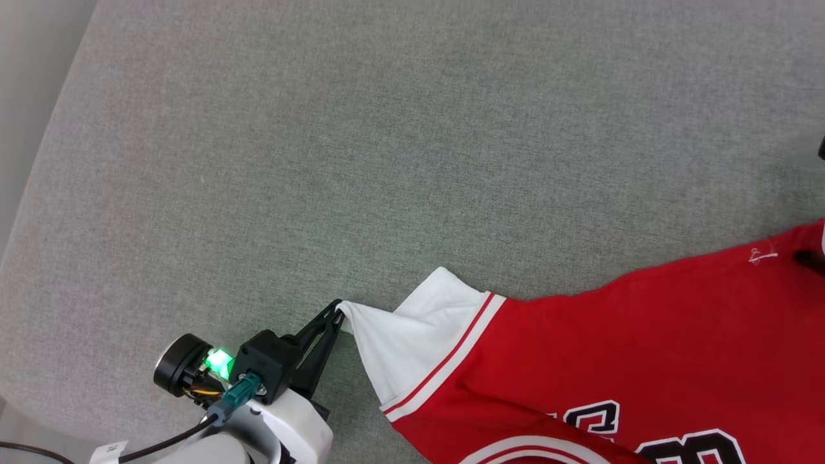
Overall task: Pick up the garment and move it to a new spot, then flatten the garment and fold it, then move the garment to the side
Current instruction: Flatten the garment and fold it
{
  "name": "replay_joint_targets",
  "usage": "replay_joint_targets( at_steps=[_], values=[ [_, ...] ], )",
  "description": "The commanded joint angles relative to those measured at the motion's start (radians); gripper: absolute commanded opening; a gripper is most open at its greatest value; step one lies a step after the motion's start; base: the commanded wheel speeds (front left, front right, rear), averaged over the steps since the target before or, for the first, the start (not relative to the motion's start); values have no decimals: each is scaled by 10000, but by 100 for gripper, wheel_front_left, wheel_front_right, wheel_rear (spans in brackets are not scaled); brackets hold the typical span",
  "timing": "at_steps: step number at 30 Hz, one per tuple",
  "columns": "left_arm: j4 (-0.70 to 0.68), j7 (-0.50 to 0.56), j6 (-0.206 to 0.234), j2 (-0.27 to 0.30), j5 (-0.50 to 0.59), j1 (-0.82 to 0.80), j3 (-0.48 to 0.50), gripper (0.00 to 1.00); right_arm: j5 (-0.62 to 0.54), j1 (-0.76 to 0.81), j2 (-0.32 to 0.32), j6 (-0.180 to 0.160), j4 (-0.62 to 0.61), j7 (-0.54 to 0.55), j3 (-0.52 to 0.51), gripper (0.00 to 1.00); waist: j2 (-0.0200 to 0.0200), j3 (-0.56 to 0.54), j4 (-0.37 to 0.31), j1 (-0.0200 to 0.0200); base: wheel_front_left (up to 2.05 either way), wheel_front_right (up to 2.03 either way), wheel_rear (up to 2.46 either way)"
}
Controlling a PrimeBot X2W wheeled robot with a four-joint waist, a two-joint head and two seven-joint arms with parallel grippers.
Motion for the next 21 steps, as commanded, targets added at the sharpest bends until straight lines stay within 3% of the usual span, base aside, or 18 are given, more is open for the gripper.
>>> replay_joint_targets(
  at_steps=[1, 6, 7, 15, 21],
  values=[
    [58, -93, -10, -99, 50, -91, 48, 0, -46, -80, 59, -9, 210, -111, 228, 100, 0, 189, 124, 0, 0, 0, 0],
    [245, -143, -80, -198, -2, -137, 44, 0, 161, 252, 95, -9, 710, -565, 979, 100, 0, 224, 132, 0, 0, 0, 0],
    [289, -148, -89, -202, -21, -131, 39, 0, 226, 250, 107, -9, 742, -734, 1064, 0, 0, 181, 111, 0, 0, 0, 0],
    [527, -64, -280, -43, 29, -168, -78, 0, 394, -232, -15, -11, 727, -2313, 1071, 0, 0, -710, -143, 0, 0, 0, 0],
    [202, 442, -432, 589, 542, -1002, -22, 0, 443, -336, -98, -11, 502, -3863, 926, 0, 0, -1932, -440, 0, 0, 0, 0]
  ],
)
